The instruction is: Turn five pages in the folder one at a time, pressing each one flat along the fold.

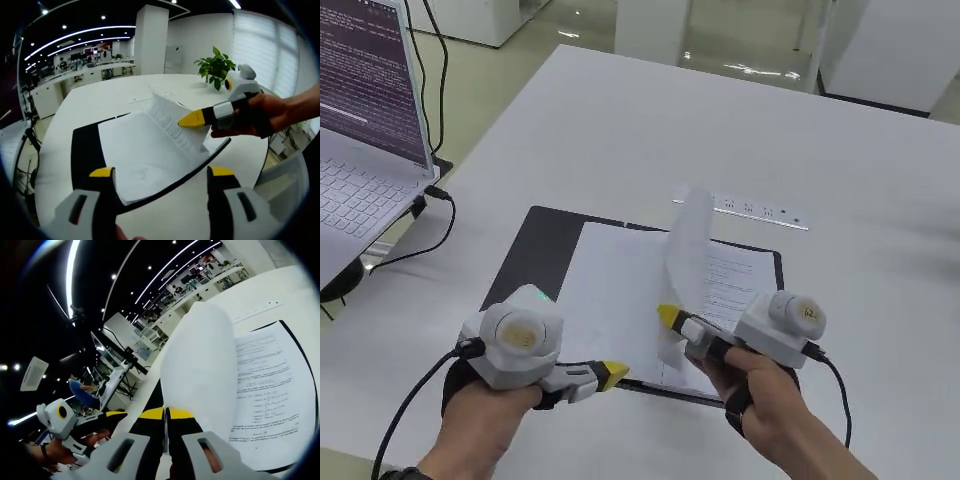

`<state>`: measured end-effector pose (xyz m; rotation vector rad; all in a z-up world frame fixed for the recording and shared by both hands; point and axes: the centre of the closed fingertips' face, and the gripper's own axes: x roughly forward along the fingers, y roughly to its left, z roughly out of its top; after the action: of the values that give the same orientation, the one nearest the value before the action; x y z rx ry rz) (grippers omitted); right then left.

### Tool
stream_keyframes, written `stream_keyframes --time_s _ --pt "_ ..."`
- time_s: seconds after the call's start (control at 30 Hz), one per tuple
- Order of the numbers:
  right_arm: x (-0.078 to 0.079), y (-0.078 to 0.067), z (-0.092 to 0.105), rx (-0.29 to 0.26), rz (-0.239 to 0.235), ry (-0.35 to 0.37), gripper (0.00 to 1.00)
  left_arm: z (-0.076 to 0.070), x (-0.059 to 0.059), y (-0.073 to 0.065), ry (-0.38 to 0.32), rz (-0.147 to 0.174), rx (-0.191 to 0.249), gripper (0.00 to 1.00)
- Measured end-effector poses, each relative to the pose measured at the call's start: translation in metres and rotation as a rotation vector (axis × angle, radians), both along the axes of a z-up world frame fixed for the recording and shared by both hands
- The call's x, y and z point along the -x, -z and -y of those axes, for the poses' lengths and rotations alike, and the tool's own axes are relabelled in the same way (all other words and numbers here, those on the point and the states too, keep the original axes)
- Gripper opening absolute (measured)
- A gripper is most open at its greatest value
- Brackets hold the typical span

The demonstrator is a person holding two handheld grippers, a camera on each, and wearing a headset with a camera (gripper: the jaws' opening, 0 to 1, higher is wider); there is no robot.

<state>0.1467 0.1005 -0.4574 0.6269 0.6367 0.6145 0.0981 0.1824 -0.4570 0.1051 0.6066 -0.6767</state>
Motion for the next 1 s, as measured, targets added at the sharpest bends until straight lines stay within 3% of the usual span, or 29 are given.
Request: stream_keyframes --time_s 0.47,1.0 --pt "0.0 0.0 -0.028 -0.004 -0.011 -0.05 0.0 -0.016 0.0 -0.004 -0.026 0.015 -0.002 0.74" --pt "-0.005 0.006 -0.061 -0.028 -0.035 -0.093 0.0 -0.028 0.007 0.0 -0.046 0.001 -0.006 0.75"
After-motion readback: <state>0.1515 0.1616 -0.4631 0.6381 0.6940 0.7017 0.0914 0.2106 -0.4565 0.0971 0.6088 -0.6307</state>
